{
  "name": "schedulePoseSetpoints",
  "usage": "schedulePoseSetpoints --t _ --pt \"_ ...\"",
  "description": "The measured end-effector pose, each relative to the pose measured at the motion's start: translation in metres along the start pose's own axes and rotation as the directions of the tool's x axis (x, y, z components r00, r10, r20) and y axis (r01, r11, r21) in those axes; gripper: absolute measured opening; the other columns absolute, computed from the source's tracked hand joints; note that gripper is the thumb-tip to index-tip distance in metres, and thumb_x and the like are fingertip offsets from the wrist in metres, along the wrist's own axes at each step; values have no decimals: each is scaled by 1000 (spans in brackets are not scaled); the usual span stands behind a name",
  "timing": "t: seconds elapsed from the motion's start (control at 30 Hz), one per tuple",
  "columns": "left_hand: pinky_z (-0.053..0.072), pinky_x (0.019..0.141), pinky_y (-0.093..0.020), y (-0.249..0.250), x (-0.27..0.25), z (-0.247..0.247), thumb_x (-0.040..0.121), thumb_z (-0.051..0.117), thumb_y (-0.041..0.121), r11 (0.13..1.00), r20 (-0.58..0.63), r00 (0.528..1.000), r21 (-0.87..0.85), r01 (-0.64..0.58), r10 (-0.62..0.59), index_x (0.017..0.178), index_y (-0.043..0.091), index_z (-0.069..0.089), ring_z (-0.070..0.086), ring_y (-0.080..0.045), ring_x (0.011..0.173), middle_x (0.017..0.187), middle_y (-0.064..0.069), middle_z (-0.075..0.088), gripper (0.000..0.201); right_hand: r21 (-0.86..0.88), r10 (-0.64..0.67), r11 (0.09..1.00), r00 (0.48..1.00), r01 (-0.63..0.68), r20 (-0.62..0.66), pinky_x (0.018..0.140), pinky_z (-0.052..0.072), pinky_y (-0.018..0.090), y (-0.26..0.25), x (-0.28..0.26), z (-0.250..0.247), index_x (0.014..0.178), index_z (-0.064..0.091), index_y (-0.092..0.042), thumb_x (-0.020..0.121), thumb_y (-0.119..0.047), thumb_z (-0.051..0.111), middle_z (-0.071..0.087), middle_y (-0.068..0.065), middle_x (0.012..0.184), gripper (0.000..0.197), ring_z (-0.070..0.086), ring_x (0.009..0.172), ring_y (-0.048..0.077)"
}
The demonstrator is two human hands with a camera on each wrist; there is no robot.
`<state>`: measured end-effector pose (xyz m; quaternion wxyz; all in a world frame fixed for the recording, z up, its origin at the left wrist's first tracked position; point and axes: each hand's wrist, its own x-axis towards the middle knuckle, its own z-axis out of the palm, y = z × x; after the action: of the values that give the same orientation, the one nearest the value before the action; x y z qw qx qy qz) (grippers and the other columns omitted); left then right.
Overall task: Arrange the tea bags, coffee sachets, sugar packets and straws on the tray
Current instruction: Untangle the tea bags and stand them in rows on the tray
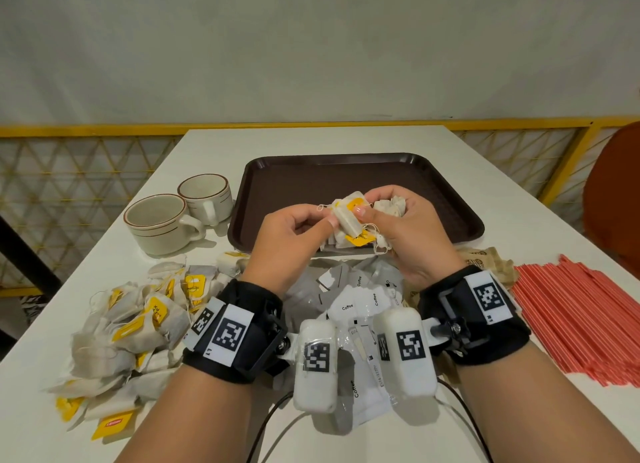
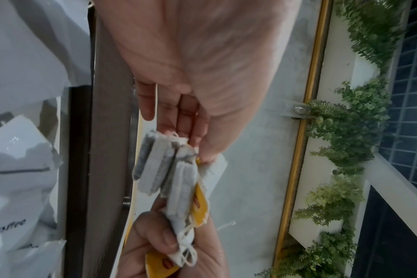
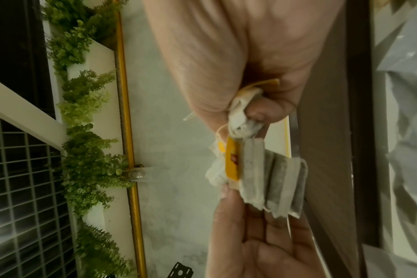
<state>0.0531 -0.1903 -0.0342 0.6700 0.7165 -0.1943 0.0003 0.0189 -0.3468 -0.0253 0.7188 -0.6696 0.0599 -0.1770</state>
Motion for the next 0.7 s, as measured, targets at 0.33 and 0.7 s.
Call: schedulePoseSetpoints --t 0.33,0.7 --pt "51 73 -40 -6 6 -7 86 68 16 997 -125 992 79 -2 12 79 12 70 53 -15 71 82 -18 66 8 8 -116 993 990 116 77 60 53 31 -10 -1 -10 84 71 -19 84 -10 70 66 7 72 9 60 62 16" --pt "56 78 -43 -8 6 -7 88 67 18 984 -92 994 176 -36 53 87 12 74 67 -23 80 82 -4 71 9 -46 -62 995 913 87 402 64 55 25 -17 -8 -12 87 72 -11 71 -16 72 71 3 78 17 65 69 13"
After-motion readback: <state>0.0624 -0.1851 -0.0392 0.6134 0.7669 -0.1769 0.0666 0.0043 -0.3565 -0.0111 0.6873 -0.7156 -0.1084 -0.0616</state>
